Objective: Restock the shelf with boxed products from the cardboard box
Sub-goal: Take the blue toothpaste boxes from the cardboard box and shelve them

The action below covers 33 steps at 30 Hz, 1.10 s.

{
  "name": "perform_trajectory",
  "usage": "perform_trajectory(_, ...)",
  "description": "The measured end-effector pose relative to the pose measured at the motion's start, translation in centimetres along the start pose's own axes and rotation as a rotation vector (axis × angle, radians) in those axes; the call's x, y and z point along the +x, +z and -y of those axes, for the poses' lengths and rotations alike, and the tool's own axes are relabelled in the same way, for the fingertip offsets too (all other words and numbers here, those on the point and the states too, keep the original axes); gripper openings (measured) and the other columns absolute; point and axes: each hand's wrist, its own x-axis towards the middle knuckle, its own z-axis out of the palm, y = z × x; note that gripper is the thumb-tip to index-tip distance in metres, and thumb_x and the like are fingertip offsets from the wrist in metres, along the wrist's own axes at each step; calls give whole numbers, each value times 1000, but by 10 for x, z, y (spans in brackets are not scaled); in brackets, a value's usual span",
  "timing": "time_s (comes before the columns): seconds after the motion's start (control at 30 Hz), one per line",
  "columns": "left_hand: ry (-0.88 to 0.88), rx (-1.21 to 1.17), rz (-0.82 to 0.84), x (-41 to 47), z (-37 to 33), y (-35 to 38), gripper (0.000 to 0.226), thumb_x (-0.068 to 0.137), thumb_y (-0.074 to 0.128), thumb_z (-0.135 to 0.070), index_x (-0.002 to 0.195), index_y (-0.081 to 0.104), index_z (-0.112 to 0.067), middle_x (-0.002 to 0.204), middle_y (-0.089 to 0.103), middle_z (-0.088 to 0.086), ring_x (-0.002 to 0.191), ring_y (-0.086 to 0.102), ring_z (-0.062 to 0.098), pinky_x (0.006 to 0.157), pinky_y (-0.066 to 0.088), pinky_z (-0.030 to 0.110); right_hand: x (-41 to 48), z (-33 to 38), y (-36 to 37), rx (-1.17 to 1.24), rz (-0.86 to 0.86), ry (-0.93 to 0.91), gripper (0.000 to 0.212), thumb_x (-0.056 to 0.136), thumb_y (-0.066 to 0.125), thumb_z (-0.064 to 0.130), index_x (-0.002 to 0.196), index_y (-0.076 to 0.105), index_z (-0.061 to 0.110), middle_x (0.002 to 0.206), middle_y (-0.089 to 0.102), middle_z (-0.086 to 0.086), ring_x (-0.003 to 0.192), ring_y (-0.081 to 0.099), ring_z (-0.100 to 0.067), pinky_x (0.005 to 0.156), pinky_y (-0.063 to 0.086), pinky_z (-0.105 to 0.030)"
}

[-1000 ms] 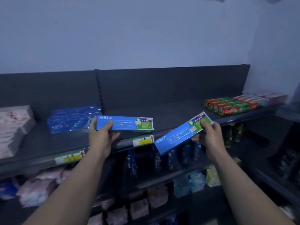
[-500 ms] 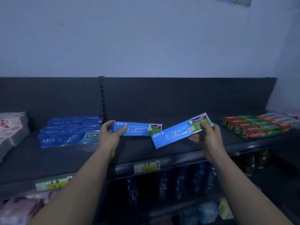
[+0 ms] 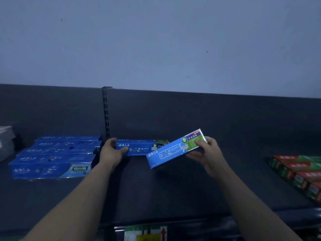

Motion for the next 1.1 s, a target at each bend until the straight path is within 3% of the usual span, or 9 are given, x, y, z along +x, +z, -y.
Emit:
perform_trajectory(0.27, -8, 253, -40, 32, 2, 9, 65, 86, 69, -13, 142, 39, -3, 142, 46, 16, 127, 47, 33, 104, 36, 38, 38, -3, 8, 47, 89, 67, 19, 95, 51, 8, 112, 44, 10, 99, 65, -19, 84, 68, -33, 82, 56, -51)
perform_trajectory(0.5, -13, 180, -58, 35, -1, 7, 48, 96, 52, -10, 141, 38, 0, 143, 45, 15, 130, 44, 33, 103, 35, 36, 53, -22, 29, 72, 159, 163, 18, 94, 51, 4, 111, 45, 6, 98, 65, -20, 90, 67, -34, 84, 56, -49)
perform_trajectory(0.63, -14, 131, -63, 29, -7, 6, 37, 98, 47, -10, 133, 45, 2, 137, 50, 15, 117, 49, 29, 88, 33, 29, 59, -36, 30, -197, 139, 143, 28, 89, 57, -2, 116, 53, -8, 104, 69, -20, 92, 68, -25, 84, 56, -36)
perform_trajectory(0.7, -10, 94, -64, 27, -7, 4, 32, 97, 47, -9, 129, 49, -2, 130, 54, 13, 115, 49, 27, 89, 35, 30, 59, -43, 28, -351, 115, 121, 27, 84, 65, -1, 111, 59, -5, 100, 72, -13, 91, 68, -23, 87, 55, -35)
perform_trajectory(0.77, -9, 66, -62, 25, -7, 0, 25, 97, 47, -9, 120, 54, -9, 120, 57, 8, 115, 49, 26, 85, 37, 30, 55, -47, 28, -507, 104, 98, 22, 83, 69, 2, 103, 61, 2, 92, 71, -5, 84, 66, -15, 78, 52, -24)
perform_trajectory(0.87, -12, 44, -62, 15, -11, -5, 44, 97, 49, -13, 140, 42, -6, 141, 48, 8, 128, 45, 26, 94, 34, 29, 54, -51, 32, -679, 106, 67, 17, 84, 70, 6, 99, 62, 8, 90, 67, -1, 81, 61, -13, 71, 46, -21)
perform_trajectory(0.97, 10, 28, -46, 4, -14, -9, 45, 97, 50, -17, 140, 42, -8, 142, 47, 7, 128, 46, 24, 98, 35, 31, 55, -51, 38, -825, 86, -16, 12, 85, 69, 9, 94, 62, 10, 82, 65, 2, 75, 58, -13, 61, 41, -22)
perform_trajectory(1.03, 35, 38, -35, -4, -15, -12, 44, 97, 52, -19, 139, 44, -9, 140, 49, 5, 126, 47, 22, 97, 36, 30, 54, -48, 39, -879, 63, -69, 19, 85, 69, 11, 102, 60, 7, 88, 64, 2, 84, 59, -17, 66, 40, -24)
perform_trajectory(1.1, 71, 55, -18, -12, -15, -14, 42, 96, 53, -21, 137, 46, -10, 137, 51, 4, 118, 49, 18, 92, 36, 28, 46, -41, 40, -941, 57, -94, 40, 86, 69, 15, 122, 56, 4, 110, 62, -4, 106, 59, -22, 83, 42, -25)
